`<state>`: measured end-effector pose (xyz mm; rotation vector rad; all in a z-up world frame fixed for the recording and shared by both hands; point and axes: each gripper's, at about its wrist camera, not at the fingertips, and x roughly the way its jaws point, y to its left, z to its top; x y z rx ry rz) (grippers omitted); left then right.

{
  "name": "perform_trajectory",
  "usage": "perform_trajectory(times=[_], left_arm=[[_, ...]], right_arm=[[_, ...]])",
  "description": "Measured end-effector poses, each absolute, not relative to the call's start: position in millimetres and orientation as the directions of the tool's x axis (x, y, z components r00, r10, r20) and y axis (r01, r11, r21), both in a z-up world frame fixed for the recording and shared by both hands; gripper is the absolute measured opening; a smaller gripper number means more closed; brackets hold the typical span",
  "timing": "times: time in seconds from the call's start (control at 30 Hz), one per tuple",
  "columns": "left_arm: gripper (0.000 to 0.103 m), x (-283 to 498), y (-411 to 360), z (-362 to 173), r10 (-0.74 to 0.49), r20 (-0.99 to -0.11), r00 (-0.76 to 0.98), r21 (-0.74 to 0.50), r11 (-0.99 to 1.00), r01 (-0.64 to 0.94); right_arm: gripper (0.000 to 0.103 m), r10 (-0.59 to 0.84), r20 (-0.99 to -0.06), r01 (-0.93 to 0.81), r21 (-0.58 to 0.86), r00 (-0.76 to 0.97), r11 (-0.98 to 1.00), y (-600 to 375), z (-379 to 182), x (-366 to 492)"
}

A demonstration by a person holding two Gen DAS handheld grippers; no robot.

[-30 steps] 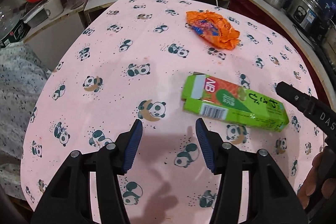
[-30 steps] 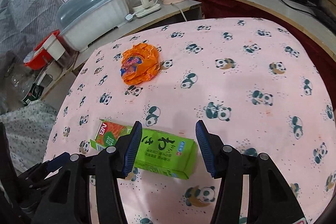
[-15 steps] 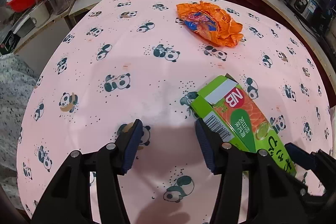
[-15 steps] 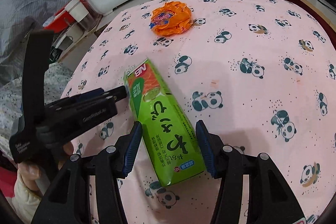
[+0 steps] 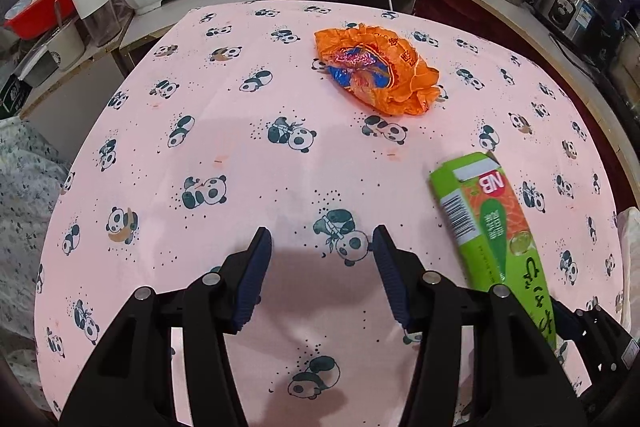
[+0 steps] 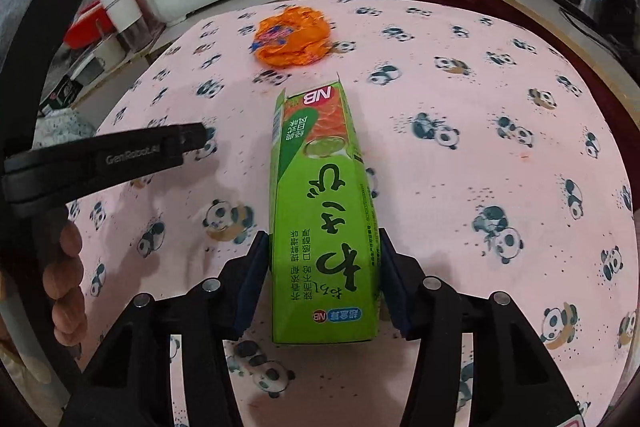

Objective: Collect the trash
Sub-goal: 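Grasp the green juice box with the right gripper, then grasp the orange chip bag with the left gripper while the right gripper holds the juice box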

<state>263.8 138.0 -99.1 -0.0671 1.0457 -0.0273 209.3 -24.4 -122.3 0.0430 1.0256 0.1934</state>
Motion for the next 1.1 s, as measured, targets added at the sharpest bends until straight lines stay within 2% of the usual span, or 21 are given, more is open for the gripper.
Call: perform_trajectory(times=[0.17,0.3,0.67,0.73,0.83,0.9,1.0,1.1], left_arm=[[0.051,284,127,-99,-0.066,-0.861,0.505,-0.080,0.997,-0.006],[0.060,307,110,-98,-0.069,-0.846,0.528,-0.074,0.997,0.012],[0.060,377,77,-110,-0.038,-0.820,0.571,0.009,0.997,0.080],[0.056,381,75,-111,-0.040,-0.815,0.578,0.014,0.996,0.089],[0.036,381,69,-111,-0.061,-0.818,0.573,0.014,0.992,0.125],[0.028,381,66,-110,-0.070,-0.818,0.571,0.010,0.991,0.136],[0.020,379,62,-110,-0.088,-0.825,0.558,-0.006,0.989,0.147],[0.018,372,58,-107,-0.119,-0.826,0.551,-0.034,0.986,0.162]], right_arm=[[0.050,0.144,-0.813,-0.026,0.156,0.564,0.987,-56,-108,230],[0.050,0.126,-0.786,0.042,0.189,0.606,0.981,-78,-100,256],[0.050,0.147,-0.764,0.080,0.252,0.628,0.964,-103,-106,319],[0.050,0.156,-0.764,0.079,0.261,0.627,0.962,-104,-108,326],[0.050,0.165,-0.761,0.077,0.272,0.627,0.959,-104,-110,332],[0.050,0.168,-0.760,0.078,0.275,0.628,0.958,-104,-111,332],[0.050,0.167,-0.757,0.083,0.280,0.631,0.956,-105,-110,330],[0.050,0.162,-0.752,0.093,0.285,0.639,0.954,-110,-106,322]])
